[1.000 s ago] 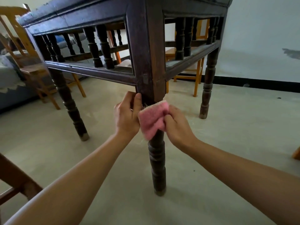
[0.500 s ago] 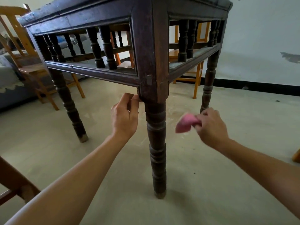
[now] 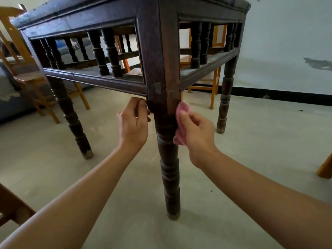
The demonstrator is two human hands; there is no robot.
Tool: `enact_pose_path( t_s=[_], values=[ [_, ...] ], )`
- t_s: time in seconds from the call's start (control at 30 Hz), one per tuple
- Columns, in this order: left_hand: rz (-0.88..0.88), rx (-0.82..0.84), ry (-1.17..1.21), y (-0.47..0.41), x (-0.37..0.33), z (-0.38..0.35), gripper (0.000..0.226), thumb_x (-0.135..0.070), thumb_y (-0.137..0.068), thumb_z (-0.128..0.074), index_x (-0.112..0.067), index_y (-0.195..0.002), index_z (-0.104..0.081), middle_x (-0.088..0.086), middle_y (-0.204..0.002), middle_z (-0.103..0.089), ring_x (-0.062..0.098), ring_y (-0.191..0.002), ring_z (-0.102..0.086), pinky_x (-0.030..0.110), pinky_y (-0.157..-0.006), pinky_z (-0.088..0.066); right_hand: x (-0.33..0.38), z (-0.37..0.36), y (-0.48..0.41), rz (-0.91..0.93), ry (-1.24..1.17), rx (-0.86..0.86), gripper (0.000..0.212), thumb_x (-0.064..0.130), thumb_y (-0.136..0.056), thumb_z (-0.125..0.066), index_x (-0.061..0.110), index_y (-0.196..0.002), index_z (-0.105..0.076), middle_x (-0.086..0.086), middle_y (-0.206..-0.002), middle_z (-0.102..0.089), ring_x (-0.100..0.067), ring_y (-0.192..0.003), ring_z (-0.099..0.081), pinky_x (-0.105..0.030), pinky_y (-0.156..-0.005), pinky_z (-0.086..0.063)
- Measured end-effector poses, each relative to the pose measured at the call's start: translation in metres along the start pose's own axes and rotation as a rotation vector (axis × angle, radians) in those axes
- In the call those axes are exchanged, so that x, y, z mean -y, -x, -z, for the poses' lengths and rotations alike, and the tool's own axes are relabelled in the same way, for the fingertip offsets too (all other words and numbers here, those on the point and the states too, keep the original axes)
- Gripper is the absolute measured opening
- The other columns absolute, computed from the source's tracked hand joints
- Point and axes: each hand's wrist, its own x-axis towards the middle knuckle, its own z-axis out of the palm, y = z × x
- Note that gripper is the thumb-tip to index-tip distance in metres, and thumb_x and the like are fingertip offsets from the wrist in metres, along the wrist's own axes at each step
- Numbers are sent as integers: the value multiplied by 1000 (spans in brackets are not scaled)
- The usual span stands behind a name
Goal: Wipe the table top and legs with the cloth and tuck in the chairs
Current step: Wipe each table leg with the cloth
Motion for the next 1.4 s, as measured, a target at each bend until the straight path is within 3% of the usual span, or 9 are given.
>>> enact_pose_path(
  t_s=[0.17, 0.27, 0.47, 0.57, 0.73, 0.97, 1.13, 1.27, 1.4],
  values=[
    [-73, 29, -4, 5, -6, -4, 13, -24, -99, -46, -19, -90, -54, -9, -76, -63, 16, -67, -62, 38, -55, -54, -63, 15, 36, 549, 407, 57, 10, 10, -89, -61, 15, -88, -69, 6, -117, -64, -9, -104, -61, -28, -85, -57],
    [-115, 82, -41, 6, -7, -2, 8, -29, -98, -48, -21, -97, -51, -14, -80, -62, 12, -71, -63, 40, -59, -56, -79, 46, 27, 802, 659, 171, 10, 13, -84, -63, 13, -86, -72, -2, -112, -69, -9, -94, -65, -29, -81, -58],
    [-241, 149, -323, 7, 0, 8, 29, -38, -98, -46, -11, -107, -51, -3, -83, -64, 17, -70, -62, 35, -63, -51, -28, 45, -21, 424, 383, -108, 45, 5, -91, -62, 30, -128, -58, 18, -116, -57, 9, -94, -55, -9, -84, -47],
    [-303, 127, -463, 6, 1, 13, 37, -42, -96, -42, -9, -108, -52, 4, -93, -66, 23, -78, -62, 37, -64, -50, -45, 21, 11, 571, 358, -22, 41, 8, -93, -62, 39, -119, -58, 25, -103, -61, 8, -87, -59, -16, -81, -51],
    [-383, 121, -528, 10, 3, 16, 45, -40, -94, -48, -5, -123, -49, 13, -118, -56, 25, -104, -55, 31, -75, -46, -96, 70, 29, 911, 872, 268, 31, 9, -77, -79, 24, -104, -74, 12, -96, -74, 0, -77, -64, -17, -73, -54],
    [-458, 76, -628, 17, 14, 13, 54, -41, -92, -52, -15, -136, -35, 20, -146, -31, 34, -135, -29, 45, -106, -34, -27, 55, -10, 381, 376, -42, 53, 0, -91, -59, 27, -136, -48, 11, -109, -55, 4, -77, -65, -18, -61, -57],
    [-472, 136, -638, 15, 15, 15, 62, -43, -94, -48, -16, -145, -25, 21, -154, -20, 34, -142, -21, 41, -110, -24, -65, 19, 29, 683, 668, 46, 31, 4, -89, -58, 17, -117, -62, -1, -107, -63, -8, -86, -61, -27, -74, -58],
    [-453, 186, -609, 20, 19, 18, 64, -44, -94, -46, -17, -147, -21, 20, -156, -17, 33, -142, -22, 46, -110, -29, -134, 55, 59, 769, 906, 517, 26, 28, -90, -46, 20, -95, -71, 13, -101, -60, 2, -88, -56, -21, -80, -55],
    [-441, 196, -595, 19, 22, 18, 66, -44, -94, -47, -17, -148, -19, 18, -157, -13, 32, -143, -20, 49, -109, -32, -116, 77, 16, 650, 834, 160, 10, 10, -92, -61, 17, -96, -68, 0, -92, -67, -17, -79, -68, -27, -62, -53]
  ],
)
